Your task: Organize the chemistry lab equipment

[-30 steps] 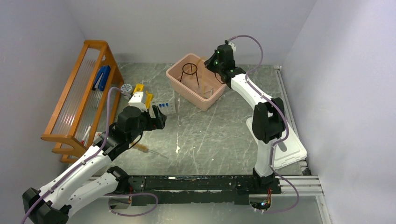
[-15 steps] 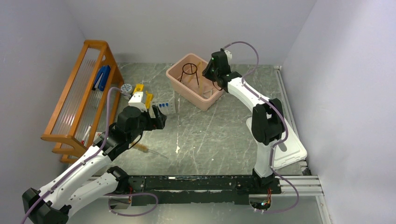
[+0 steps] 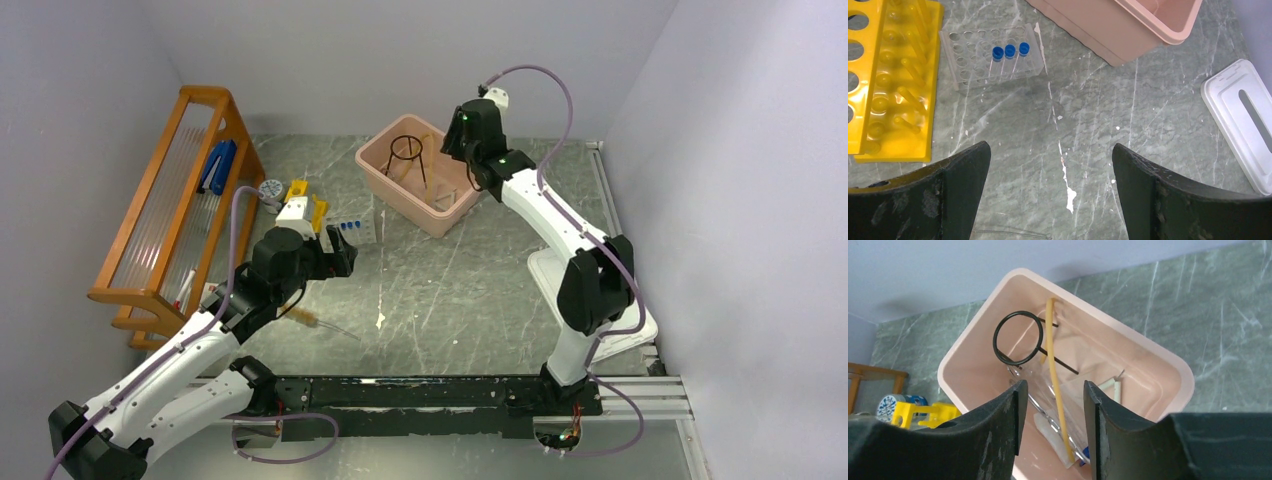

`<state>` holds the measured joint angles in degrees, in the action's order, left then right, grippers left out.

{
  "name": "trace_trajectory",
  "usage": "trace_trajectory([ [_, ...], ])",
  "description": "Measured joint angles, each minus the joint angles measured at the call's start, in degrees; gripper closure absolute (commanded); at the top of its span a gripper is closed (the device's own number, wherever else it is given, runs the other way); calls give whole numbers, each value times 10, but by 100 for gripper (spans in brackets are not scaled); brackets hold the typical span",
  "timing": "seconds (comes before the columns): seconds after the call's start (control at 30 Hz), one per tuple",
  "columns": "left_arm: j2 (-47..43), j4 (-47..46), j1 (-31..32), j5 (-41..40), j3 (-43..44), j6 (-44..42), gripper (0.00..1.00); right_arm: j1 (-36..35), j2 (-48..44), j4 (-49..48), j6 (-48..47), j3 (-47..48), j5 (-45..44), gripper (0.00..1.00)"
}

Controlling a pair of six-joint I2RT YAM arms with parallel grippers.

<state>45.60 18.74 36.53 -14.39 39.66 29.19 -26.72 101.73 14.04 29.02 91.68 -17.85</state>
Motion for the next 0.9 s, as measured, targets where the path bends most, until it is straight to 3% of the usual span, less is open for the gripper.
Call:
trace_trajectory([
  [0.43, 8, 0, 0, 0, 0, 0, 6, 0, 172, 9, -89, 151, 69, 53],
  [0.53, 10, 1, 0, 0, 0, 0, 6, 0, 210, 10, -92, 174, 66, 63],
  [0.67, 13, 1, 0, -1, 0, 0, 5, 0, 238, 15, -93, 179, 49, 98],
  [0.9, 19, 2, 0, -2, 0, 0, 6, 0, 228, 32, -82, 143, 26, 100],
])
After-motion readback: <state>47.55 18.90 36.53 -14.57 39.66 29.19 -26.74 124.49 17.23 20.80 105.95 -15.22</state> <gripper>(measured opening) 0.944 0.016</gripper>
